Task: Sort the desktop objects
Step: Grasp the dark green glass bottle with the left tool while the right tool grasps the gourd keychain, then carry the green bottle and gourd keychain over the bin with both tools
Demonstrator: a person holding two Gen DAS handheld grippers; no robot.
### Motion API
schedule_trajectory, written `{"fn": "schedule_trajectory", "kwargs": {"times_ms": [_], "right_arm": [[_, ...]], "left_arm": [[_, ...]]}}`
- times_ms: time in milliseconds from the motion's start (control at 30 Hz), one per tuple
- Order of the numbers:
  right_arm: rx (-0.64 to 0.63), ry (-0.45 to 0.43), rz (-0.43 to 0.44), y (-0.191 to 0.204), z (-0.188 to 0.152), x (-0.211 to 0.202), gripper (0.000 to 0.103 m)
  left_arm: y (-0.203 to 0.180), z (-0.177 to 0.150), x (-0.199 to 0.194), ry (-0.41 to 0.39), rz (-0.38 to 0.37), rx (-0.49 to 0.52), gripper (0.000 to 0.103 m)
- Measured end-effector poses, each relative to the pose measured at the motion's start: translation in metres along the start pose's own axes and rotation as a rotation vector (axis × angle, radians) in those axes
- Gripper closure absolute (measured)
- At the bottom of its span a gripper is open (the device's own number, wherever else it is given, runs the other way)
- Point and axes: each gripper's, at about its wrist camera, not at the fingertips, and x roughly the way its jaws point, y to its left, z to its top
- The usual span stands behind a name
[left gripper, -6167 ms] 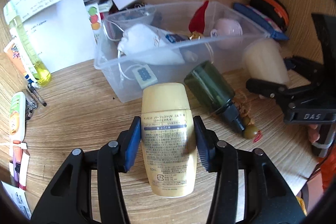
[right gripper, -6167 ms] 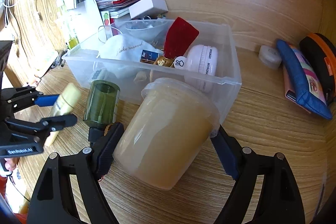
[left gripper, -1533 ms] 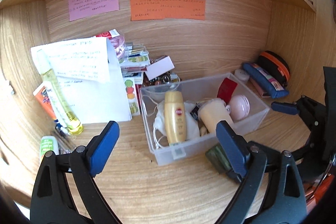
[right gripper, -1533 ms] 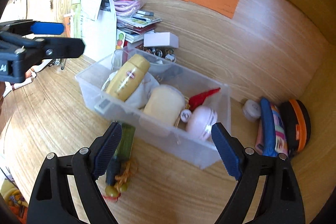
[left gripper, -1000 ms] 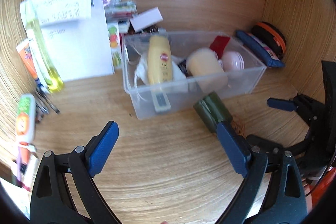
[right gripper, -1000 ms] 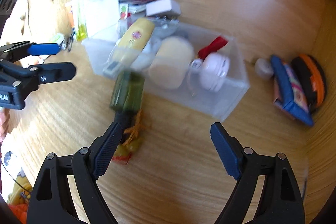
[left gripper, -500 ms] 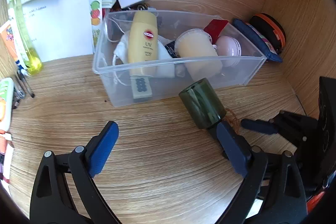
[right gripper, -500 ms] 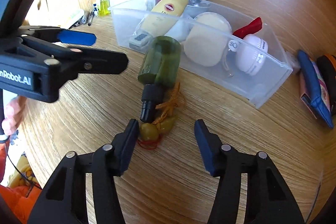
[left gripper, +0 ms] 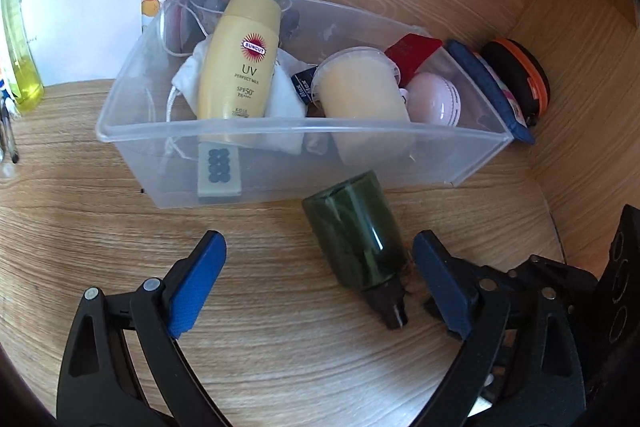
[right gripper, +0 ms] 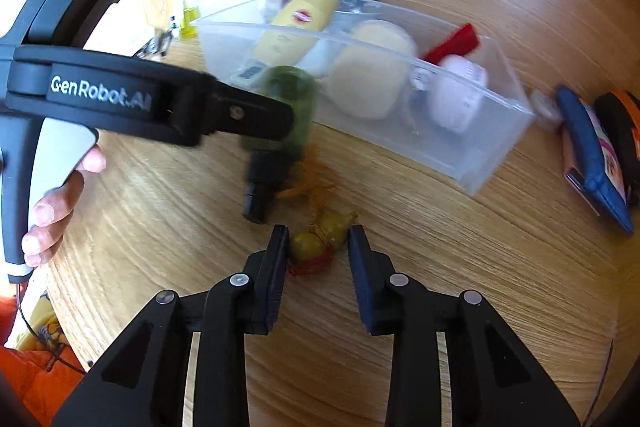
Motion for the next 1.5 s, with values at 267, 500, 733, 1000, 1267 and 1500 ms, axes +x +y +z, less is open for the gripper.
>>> {"fn": "schedule_trajectory", "kwargs": {"times_ms": [267,500,733,1000,1267,1500], "right_arm": [[0.06,-0.022,-0.023,-0.039,0.002,-0.014,0.075],[0.07,-0.046,-0.031,-0.051,-0.002,-0.017,0.075],[0.092,-0.084,-0.039,-0.059,-0.001,-0.027,0.075],[0.087,-0.137,-0.062,-0.057,0.013,-0.047,0.075],[0.05,-0.201,-0.081,-0.04,0.031,-0.065,0.075],[0.024,-0.247,-0.093,-0.027,0.052,-0.077,0.075]], "left_arm": [[-0.013,0.006,0.017,0.02,0.046,0.014,0.027],[-0.033,0.008,0.027,0.025,0.072,0.069,0.059],[-0.047,0.005,0.015,-0.025,0.106,0.134,0.06],[-0.054,0.004,-0.03,-0.13,0.093,0.155,0.062],[-0.058,0.006,-0.072,-0.239,0.091,0.176,0.062],[-0.048,0.007,-0.096,-0.292,0.096,0.173,0.062]]}}
